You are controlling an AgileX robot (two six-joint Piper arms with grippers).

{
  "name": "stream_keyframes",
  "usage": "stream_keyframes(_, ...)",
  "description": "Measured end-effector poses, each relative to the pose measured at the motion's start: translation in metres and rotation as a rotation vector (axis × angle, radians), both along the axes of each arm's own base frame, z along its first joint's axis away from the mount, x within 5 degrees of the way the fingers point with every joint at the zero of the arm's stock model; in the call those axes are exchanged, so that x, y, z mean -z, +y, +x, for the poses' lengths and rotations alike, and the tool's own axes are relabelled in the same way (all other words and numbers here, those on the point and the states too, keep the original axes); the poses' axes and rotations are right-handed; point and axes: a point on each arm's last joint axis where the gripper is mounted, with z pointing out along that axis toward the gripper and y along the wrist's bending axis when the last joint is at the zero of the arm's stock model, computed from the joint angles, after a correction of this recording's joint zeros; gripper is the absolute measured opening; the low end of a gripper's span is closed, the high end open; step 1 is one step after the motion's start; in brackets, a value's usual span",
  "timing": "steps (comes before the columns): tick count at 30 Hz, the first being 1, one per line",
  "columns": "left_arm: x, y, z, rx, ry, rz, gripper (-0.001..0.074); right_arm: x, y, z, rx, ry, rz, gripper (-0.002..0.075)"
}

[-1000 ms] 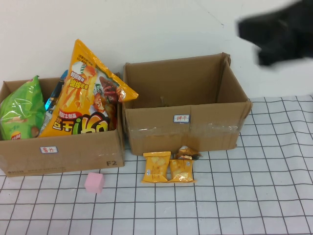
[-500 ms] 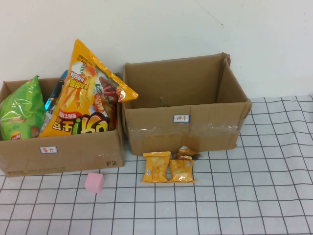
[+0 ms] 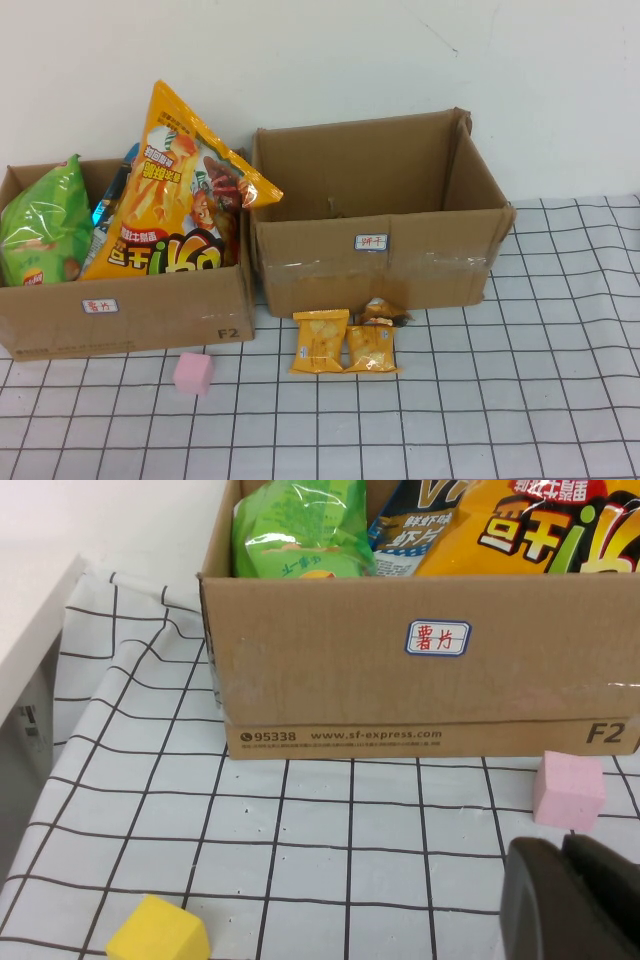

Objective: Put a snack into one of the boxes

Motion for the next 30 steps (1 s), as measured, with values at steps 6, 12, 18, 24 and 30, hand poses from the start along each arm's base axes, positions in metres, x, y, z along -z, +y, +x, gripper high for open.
stream_keyframes(6, 0.0, 0.0, 0.0, 0.0, 0.0, 0.0, -0.0001, 0.039, -0.002, 0.011, 0.066, 0.068, -0.005, -0.0001)
stream_keyframes(12, 0.0, 0.0, 0.0, 0.0, 0.0, 0.0, -0.0001, 0.062, -0.008, 0.017, 0.175, 0.137, 0.103, -0.0001)
stream_keyframes(18, 0.0, 0.0, 0.0, 0.0, 0.0, 0.0, -0.0001, 0.077, -0.021, 0.02, 0.386, 0.275, 0.096, -0.0001)
stream_keyframes(24, 0.0, 0.0, 0.0, 0.0, 0.0, 0.0, -0.0001, 0.089, -0.032, 0.015, 0.56, 0.381, 0.073, -0.0001)
stream_keyframes(30, 0.0, 0.0, 0.0, 0.0, 0.0, 0.0, -0.0001, 0.1, -0.034, 0.01, 0.596, 0.488, 0.026, -0.0001)
